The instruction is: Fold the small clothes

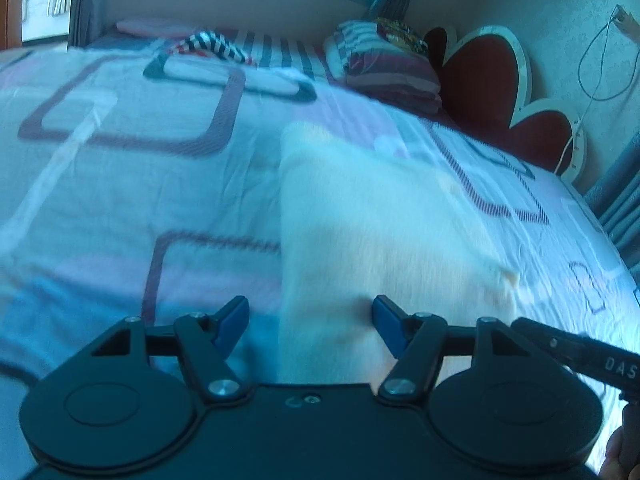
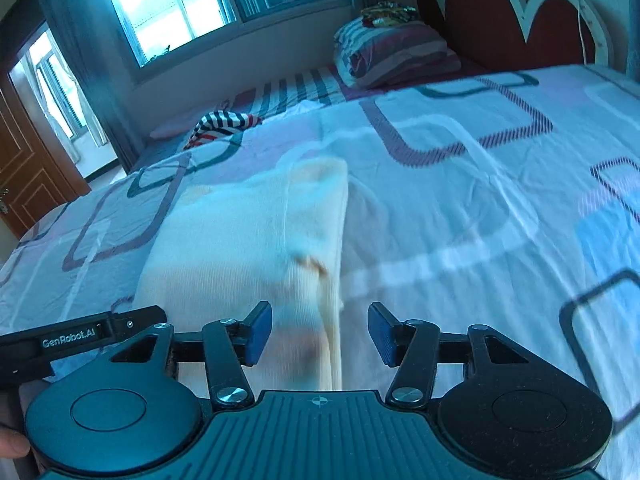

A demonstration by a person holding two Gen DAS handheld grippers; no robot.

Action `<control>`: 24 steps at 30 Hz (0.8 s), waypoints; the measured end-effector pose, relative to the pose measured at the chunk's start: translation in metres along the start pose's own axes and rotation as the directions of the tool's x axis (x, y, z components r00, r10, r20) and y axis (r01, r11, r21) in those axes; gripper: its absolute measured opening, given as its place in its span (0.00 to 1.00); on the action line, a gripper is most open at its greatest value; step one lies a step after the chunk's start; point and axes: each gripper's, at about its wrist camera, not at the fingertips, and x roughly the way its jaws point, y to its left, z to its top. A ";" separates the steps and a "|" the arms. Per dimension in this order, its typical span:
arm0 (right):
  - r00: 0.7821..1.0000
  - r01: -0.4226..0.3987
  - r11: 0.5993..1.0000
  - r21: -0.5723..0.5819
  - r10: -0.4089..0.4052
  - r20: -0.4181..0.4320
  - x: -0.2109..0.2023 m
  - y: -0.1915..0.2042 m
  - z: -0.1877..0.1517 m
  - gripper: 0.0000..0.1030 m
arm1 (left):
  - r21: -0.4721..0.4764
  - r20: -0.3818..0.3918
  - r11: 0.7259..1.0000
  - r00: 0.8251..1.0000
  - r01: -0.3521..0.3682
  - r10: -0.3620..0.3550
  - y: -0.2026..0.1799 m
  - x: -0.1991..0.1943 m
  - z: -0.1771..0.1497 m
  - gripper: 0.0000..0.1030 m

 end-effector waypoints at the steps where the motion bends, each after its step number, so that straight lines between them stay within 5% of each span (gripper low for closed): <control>1: 1.000 -0.001 1.000 0.000 0.001 -0.008 -0.002 -0.001 -0.005 0.52 | -0.003 -0.010 1.000 1.000 0.005 -0.005 0.002 0.000 -0.004 0.64; 3: 1.000 -0.009 1.000 -0.001 0.009 -0.027 -0.008 -0.002 -0.019 0.51 | -0.007 -0.023 1.000 1.000 0.011 -0.012 0.004 -0.001 -0.011 0.64; 7: 0.998 -0.029 1.000 0.007 0.029 -0.050 -0.015 0.002 -0.038 0.30 | 0.029 -0.029 0.999 0.999 0.019 -0.018 0.000 -0.003 -0.018 0.63; 15: 0.995 -0.033 0.999 0.016 0.035 -0.090 -0.014 0.007 -0.050 0.27 | 0.062 -0.025 0.998 0.999 0.025 -0.023 -0.006 -0.006 -0.027 0.61; 17: 0.996 -0.014 1.000 -0.027 0.012 -0.091 -0.016 0.013 -0.051 0.06 | 0.063 -0.023 0.998 1.000 0.023 -0.021 -0.006 -0.006 -0.028 0.60; 24: 0.996 0.004 0.995 -0.101 -0.014 -0.089 -0.026 0.007 -0.054 0.03 | 0.091 -0.050 0.995 0.998 0.052 -0.048 -0.012 -0.012 -0.032 0.60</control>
